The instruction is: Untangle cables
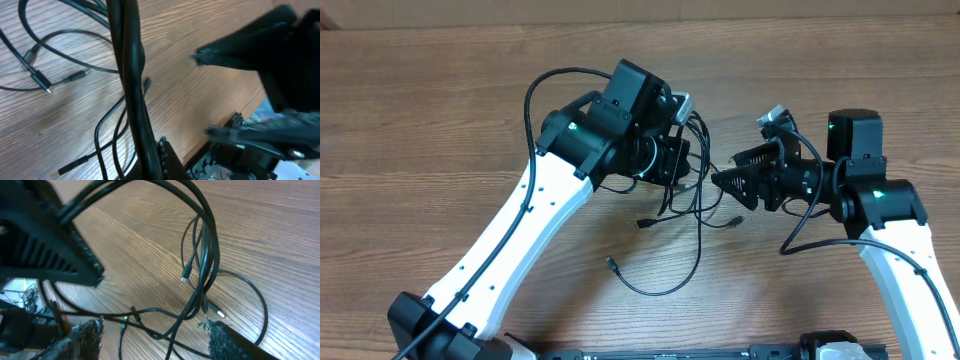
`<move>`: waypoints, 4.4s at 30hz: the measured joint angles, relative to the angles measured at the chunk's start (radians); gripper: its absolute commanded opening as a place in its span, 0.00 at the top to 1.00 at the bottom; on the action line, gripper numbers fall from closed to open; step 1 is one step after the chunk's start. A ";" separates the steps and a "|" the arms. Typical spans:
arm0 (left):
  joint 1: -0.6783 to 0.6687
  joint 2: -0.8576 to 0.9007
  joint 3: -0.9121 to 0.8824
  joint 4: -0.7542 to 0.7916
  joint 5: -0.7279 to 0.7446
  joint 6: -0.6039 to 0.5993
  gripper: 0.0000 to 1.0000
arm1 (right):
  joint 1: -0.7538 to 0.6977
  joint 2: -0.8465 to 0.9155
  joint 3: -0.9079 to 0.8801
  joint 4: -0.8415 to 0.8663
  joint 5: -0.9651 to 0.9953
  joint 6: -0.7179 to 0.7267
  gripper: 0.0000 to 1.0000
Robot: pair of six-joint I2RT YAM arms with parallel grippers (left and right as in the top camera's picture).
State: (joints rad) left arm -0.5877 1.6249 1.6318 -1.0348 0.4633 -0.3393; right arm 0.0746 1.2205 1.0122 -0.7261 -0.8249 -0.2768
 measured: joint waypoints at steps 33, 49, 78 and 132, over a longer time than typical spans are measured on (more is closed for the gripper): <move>-0.093 -0.008 0.005 0.098 0.105 -0.001 0.96 | 0.005 0.052 0.000 -0.030 0.160 -0.010 0.91; -0.093 -0.019 0.013 -0.088 -0.458 -0.002 0.54 | 0.005 0.050 0.000 0.008 -0.262 -0.012 0.96; -0.093 -0.019 0.014 0.003 -0.261 -0.167 0.78 | 0.005 0.044 0.000 0.034 -0.460 -0.011 0.96; -0.102 -0.040 0.015 -0.175 -0.461 -0.388 0.96 | 0.018 0.039 0.000 0.001 -0.179 -0.029 0.39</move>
State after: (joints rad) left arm -0.6895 1.5848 1.6466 -1.2102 0.0025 -0.7277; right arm 0.0925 1.2594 1.0122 -0.7250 -1.0042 -0.3061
